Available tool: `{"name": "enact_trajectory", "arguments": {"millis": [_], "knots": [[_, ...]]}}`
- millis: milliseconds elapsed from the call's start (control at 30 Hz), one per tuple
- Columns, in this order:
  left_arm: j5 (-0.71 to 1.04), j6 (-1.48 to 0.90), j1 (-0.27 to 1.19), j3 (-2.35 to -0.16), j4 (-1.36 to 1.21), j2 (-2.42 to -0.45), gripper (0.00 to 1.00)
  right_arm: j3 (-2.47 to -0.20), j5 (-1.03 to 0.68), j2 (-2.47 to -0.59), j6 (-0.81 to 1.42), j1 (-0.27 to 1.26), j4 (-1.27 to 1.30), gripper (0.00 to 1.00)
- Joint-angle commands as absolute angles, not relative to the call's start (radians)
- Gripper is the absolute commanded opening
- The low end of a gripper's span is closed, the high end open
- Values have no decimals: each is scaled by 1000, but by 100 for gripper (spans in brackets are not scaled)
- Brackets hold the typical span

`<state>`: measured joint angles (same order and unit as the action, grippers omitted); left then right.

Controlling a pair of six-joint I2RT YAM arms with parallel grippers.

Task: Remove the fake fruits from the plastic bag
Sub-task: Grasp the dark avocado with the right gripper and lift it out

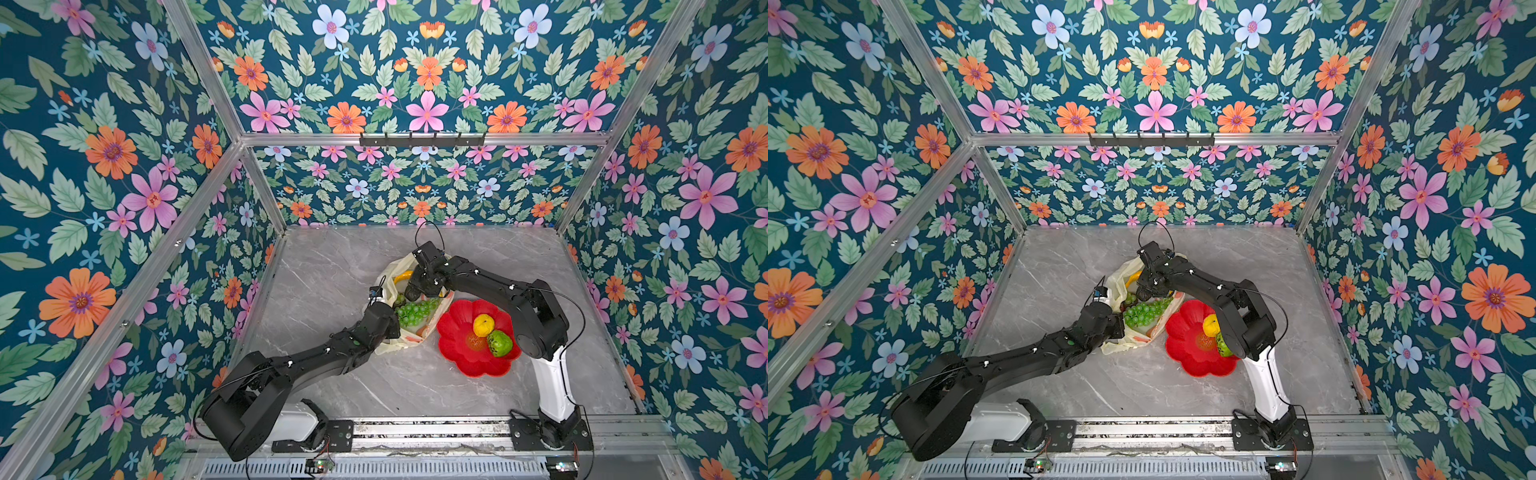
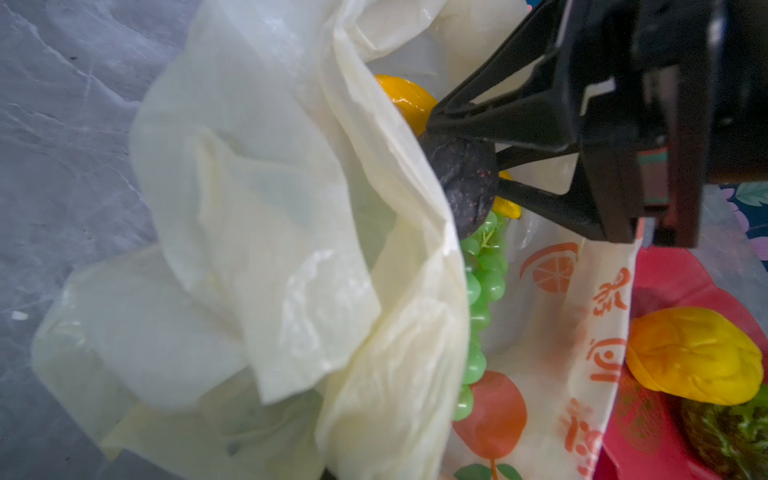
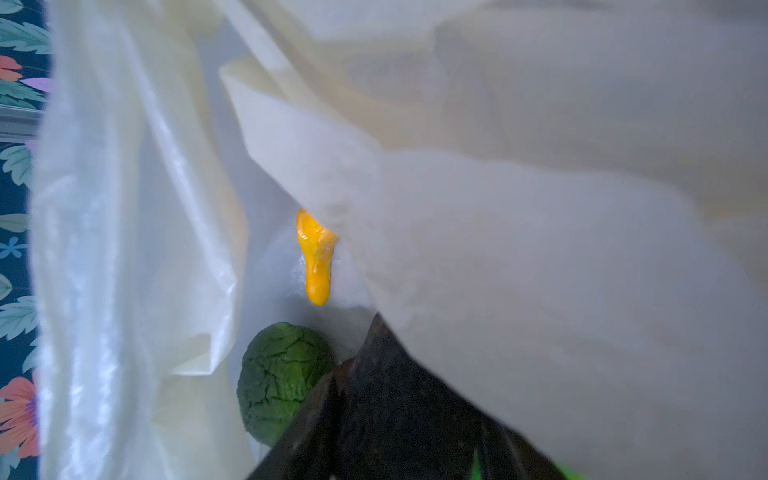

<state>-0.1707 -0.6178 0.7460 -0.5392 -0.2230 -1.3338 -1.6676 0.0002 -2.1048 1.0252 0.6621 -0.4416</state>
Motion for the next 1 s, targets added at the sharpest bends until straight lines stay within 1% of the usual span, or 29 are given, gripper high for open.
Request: {"name": "enact_trajectory", "arguments": {"millis": [0,233,400,500,767,967], "knots": [[-195,-607,745,-543,-220,-1329,2,-1652,-12,-2080,987,663,-408,48],[-150,-598,730,-575,-194,-1338,3,-1619,-72,-2008,905,665,-398,46],[-166,-541,708,-591,-161,-1330,3,-1571,-55,-1887,811,666,-449,45],[-212,-482,681,-630,-88,-1326,3,-1564,-79,-1823,741,664,-524,45],[-170,-427,577,-622,-98,-1319,3,-1442,-52,-1611,581,669,-659,45],[-149,-462,539,-571,-178,-1302,3,-1314,31,-1494,491,668,-708,45]]}}
